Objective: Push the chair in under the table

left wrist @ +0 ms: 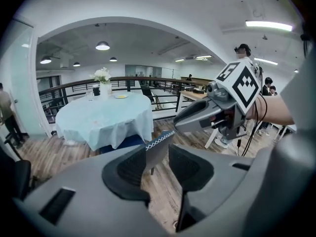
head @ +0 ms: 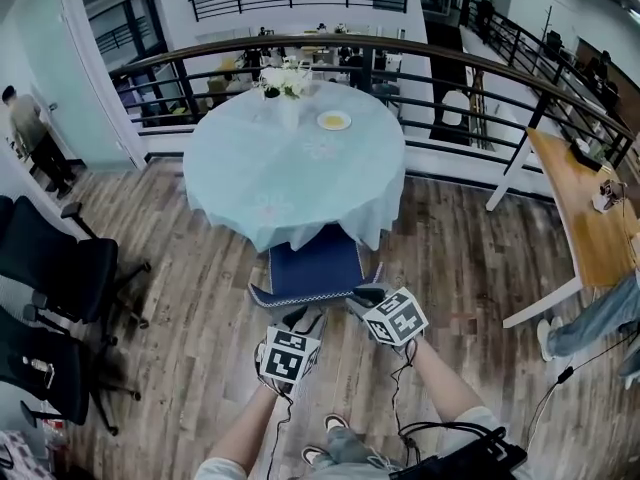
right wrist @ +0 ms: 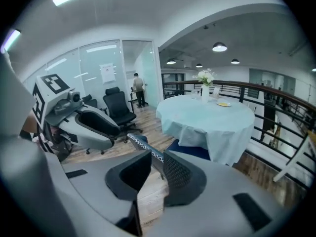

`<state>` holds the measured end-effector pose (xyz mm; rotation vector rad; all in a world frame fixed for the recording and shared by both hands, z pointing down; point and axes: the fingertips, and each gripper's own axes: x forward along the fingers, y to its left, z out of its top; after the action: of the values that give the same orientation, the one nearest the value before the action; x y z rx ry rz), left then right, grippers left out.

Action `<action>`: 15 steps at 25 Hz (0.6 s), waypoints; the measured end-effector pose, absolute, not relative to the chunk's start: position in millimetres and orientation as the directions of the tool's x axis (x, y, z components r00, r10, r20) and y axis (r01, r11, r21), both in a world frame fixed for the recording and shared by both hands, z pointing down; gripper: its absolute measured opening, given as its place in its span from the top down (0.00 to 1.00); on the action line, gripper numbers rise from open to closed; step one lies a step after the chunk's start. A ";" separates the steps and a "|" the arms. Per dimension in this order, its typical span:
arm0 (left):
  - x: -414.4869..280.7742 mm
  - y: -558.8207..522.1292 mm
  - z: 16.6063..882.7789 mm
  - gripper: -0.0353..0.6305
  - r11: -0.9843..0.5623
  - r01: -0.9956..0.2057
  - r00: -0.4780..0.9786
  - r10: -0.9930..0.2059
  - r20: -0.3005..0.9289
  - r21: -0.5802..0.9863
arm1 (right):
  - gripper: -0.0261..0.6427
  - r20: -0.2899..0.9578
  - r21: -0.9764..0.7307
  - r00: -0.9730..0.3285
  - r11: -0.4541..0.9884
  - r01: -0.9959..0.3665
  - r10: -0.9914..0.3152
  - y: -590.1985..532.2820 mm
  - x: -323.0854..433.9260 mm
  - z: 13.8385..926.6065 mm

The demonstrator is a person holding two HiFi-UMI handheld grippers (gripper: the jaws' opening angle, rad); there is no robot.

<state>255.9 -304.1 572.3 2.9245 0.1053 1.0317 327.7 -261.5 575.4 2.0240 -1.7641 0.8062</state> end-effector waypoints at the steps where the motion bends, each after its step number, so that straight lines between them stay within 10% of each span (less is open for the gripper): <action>1: 249.0 -301.1 568.5 0.73 -0.997 0.044 0.784 0.076 0.616 0.067 | 0.87 0.616 -0.093 0.105 -0.204 -0.975 -0.781 -255.8 323.9 575.0; 15: 154.4 -265.0 550.9 0.94 -0.968 -0.074 0.858 0.060 0.510 0.239 | 0.92 0.572 -0.133 0.366 -0.523 -0.842 -0.734 -182.5 236.4 562.4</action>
<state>154.4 -265.0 550.9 2.7828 -0.0103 0.7764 236.4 -182.5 562.4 2.4401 -1.4259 0.8755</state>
